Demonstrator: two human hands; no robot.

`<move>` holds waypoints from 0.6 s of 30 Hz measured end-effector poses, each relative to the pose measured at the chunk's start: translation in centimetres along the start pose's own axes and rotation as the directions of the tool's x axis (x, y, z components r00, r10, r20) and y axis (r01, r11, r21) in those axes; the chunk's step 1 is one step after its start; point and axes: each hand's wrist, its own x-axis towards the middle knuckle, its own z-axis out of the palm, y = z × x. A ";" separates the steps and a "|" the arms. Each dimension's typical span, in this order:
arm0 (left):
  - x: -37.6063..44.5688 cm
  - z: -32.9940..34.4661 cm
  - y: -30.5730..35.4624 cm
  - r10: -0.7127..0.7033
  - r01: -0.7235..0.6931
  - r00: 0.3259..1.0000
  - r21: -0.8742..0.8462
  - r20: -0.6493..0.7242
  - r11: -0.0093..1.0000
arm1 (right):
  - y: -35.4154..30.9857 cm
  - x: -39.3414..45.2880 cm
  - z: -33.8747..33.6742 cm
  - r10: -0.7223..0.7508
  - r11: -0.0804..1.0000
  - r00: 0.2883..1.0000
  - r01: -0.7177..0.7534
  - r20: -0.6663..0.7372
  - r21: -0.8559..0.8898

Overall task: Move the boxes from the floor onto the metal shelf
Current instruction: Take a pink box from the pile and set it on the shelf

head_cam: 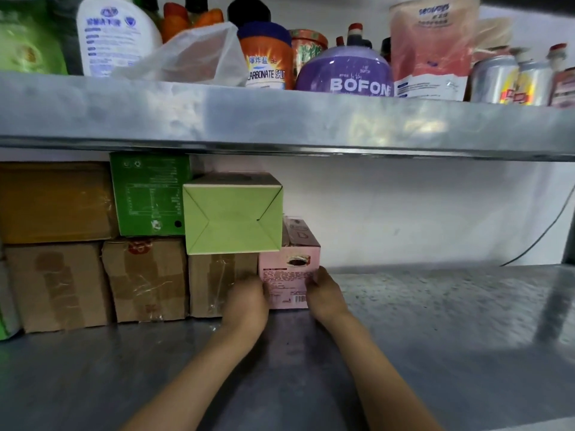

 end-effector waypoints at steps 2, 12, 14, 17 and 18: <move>0.3 0.3 0.2 -0.001 0.002 1.000 0.050 -0.020 0.999 | 0.5 0.5 0.1 0.005 1.000 1.000 -0.005 0.014 -0.008; -2.1 0.0 0.1 0.069 -0.081 0.987 0.079 0.142 0.994 | 1.5 -3.5 -1.4 0.017 0.998 0.993 -0.011 0.114 -0.054; -3.7 -0.6 0.4 0.104 -0.109 0.974 0.018 0.202 0.994 | 1.6 -5.5 -2.8 0.028 0.998 0.991 -0.020 0.132 -0.059; -6.1 -1.7 1.6 0.249 -0.261 0.934 0.014 0.257 0.965 | 2.4 -8.5 -5.0 -0.039 0.975 0.996 0.056 0.083 -0.215; -7.0 -2.0 2.1 0.305 -0.328 0.918 0.051 0.254 0.943 | 2.6 -9.6 -5.9 -0.082 0.951 0.994 0.098 0.068 -0.293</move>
